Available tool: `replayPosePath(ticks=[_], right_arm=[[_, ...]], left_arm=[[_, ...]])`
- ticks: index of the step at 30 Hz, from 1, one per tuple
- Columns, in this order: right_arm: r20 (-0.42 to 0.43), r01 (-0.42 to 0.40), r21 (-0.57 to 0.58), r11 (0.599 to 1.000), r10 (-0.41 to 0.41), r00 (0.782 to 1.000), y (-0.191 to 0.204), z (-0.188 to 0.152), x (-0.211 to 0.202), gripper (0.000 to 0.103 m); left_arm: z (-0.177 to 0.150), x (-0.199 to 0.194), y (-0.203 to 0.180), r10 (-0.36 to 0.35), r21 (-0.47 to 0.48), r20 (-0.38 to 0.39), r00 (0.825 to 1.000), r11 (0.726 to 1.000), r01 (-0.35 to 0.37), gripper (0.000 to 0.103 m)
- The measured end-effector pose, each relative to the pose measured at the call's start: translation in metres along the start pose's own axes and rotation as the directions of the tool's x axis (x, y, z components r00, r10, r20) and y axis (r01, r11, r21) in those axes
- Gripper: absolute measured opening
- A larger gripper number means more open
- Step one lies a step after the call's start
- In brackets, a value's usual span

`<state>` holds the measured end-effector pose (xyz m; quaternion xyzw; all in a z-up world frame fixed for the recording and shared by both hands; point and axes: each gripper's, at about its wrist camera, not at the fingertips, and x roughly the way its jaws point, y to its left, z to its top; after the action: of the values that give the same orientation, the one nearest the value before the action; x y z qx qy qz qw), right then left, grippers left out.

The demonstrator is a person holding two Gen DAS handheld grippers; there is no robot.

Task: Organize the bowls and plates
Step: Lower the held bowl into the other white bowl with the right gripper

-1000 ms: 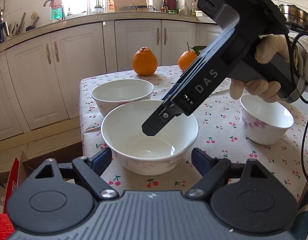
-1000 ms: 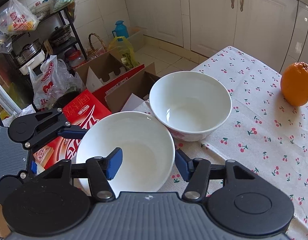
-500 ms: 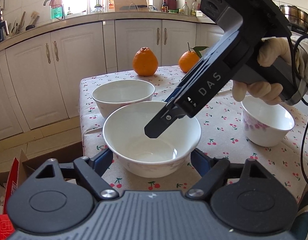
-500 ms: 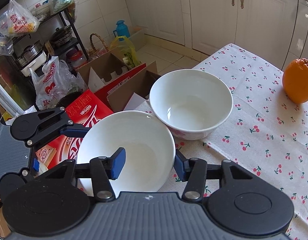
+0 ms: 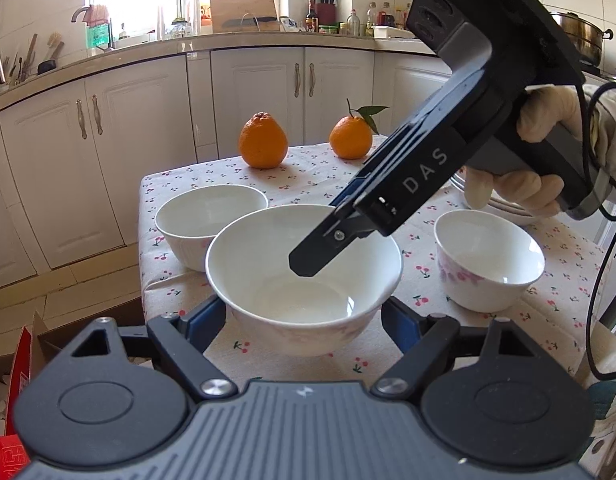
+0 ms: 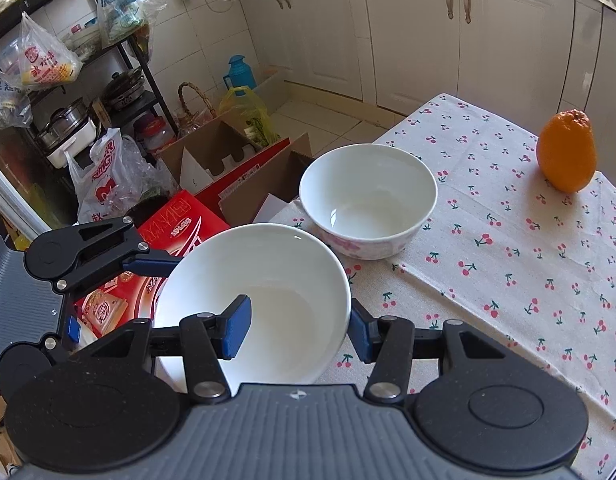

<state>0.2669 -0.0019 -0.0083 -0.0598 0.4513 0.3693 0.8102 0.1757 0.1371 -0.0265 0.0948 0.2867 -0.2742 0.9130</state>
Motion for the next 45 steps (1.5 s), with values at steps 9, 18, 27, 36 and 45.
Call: replayPosePath(ticks=[9,18,27,36,45], right_arm=[[0.058,0.031,0.034,0.999,-0.033,0.998,-0.006,-0.028,-0.053,0.057],[0.109,0.088,0.087,0.992,-0.097,0.989,-0.024,-0.064,-0.099,0.057],[0.116,0.138,0.148,0.979,-0.156,0.981,-0.044,-0.100,-0.122,0.058],[0.119,0.160,0.189,0.969,-0.184,0.976,-0.049,-0.119,-0.118,0.058],[0.118,0.187,0.210,0.960,-0.215,0.969,-0.050,-0.127,-0.106,0.058]], left_arm=[[0.020,-0.009,-0.039,-0.052,0.049,0.019,0.998,0.998,0.051,0.084],[0.037,0.001,-0.083,-0.116,0.108,0.027,0.993,0.988,0.113,0.084],[0.039,0.021,-0.112,-0.182,0.110,0.000,0.983,0.977,0.181,0.085],[0.034,0.034,-0.123,-0.193,0.103,-0.040,0.980,0.975,0.196,0.085],[0.031,0.041,-0.123,-0.198,0.100,-0.069,0.978,0.974,0.204,0.085]])
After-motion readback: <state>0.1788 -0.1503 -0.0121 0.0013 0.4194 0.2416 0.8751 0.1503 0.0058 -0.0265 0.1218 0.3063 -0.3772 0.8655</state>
